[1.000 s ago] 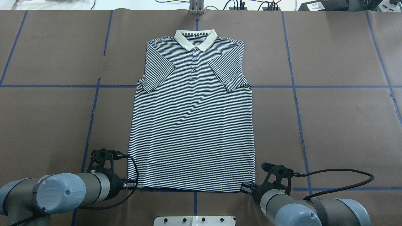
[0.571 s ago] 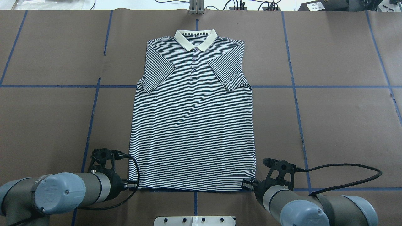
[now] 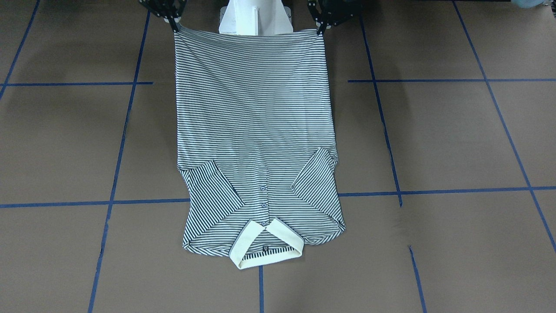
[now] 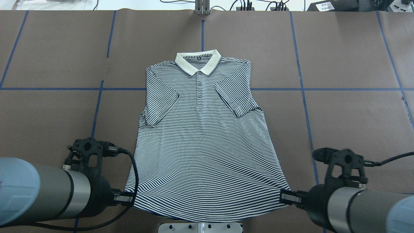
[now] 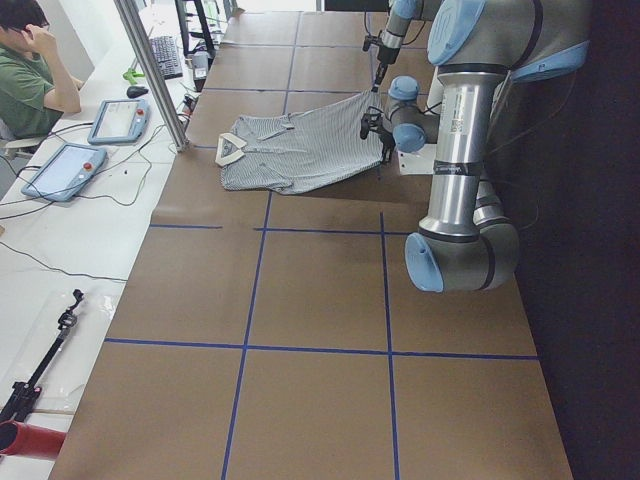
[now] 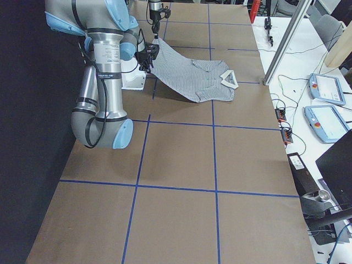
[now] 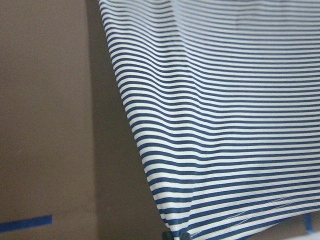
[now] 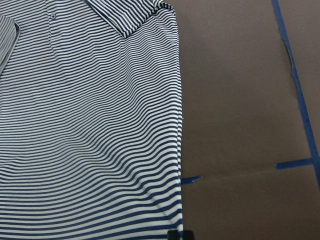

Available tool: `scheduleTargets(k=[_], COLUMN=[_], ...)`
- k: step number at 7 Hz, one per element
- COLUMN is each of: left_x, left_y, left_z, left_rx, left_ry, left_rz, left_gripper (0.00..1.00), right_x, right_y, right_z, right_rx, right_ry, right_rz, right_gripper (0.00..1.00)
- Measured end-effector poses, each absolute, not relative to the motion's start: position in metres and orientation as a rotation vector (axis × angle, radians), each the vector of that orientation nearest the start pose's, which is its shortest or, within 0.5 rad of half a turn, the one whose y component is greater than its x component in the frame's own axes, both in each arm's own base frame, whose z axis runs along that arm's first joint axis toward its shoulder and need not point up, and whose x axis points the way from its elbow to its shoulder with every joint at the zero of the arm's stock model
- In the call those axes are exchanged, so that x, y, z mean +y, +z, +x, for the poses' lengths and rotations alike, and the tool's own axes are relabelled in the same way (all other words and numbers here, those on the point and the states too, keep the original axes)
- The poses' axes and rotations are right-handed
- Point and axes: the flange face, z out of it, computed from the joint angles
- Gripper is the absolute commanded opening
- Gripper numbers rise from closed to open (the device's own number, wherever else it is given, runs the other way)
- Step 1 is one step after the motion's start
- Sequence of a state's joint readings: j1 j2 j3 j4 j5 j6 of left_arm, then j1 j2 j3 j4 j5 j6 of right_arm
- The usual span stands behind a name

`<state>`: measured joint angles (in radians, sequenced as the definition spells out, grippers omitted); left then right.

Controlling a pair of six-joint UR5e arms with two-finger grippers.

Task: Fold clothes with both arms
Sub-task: 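Lift the hem with both grippers and fold it toward the collar, then lay the hem near the collar and open both grippers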

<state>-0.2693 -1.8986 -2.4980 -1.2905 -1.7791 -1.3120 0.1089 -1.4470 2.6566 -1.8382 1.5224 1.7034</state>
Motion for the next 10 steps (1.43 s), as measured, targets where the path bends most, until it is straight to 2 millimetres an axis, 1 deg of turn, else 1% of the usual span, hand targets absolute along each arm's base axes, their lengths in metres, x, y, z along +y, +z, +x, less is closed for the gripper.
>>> scheduleTargets(k=[1,2,3,4,5,6,7,8,10], left_x=[-0.223,-0.232,-0.253,-0.289,-0.329,-0.368,-0.408,-0.441,-0.497], left_y=[0.139,0.133,0.133,0.134,0.137,0.144,0.155,0.168,0.194], left_z=[0.329,0.326,0.331,0.337,0.345,0.356,0.366,0.375,0.397], left_rx=[0.991,0.977,0.946,0.909,0.874,0.85,0.831,0.816,0.789], left_ry=[0.077,0.097,0.114,0.1,0.073,0.048,0.028,0.014,-0.004], left_rz=[0.073,0.095,0.136,0.182,0.218,0.248,0.276,0.298,0.322], left_gripper=[0.0,0.0,0.0,0.0,0.0,0.0,0.0,0.0,0.0], right_x=[-0.173,-0.182,-0.207,-0.249,-0.304,-0.358,-0.406,-0.446,-0.511], right_y=[0.185,0.183,0.179,0.175,0.173,0.173,0.176,0.187,0.22], right_z=[-0.293,-0.294,-0.308,-0.325,-0.335,-0.337,-0.343,-0.357,-0.389], right_rx=[-0.95,-0.938,-0.924,-0.895,-0.858,-0.824,-0.799,-0.795,-0.801], right_ry=[0.235,0.231,0.237,0.244,0.251,0.268,0.285,0.3,0.328], right_rz=[-0.004,0.004,0.049,0.109,0.148,0.159,0.169,0.185,0.211], right_gripper=[0.0,0.0,0.0,0.0,0.0,0.0,0.0,0.0,0.0])
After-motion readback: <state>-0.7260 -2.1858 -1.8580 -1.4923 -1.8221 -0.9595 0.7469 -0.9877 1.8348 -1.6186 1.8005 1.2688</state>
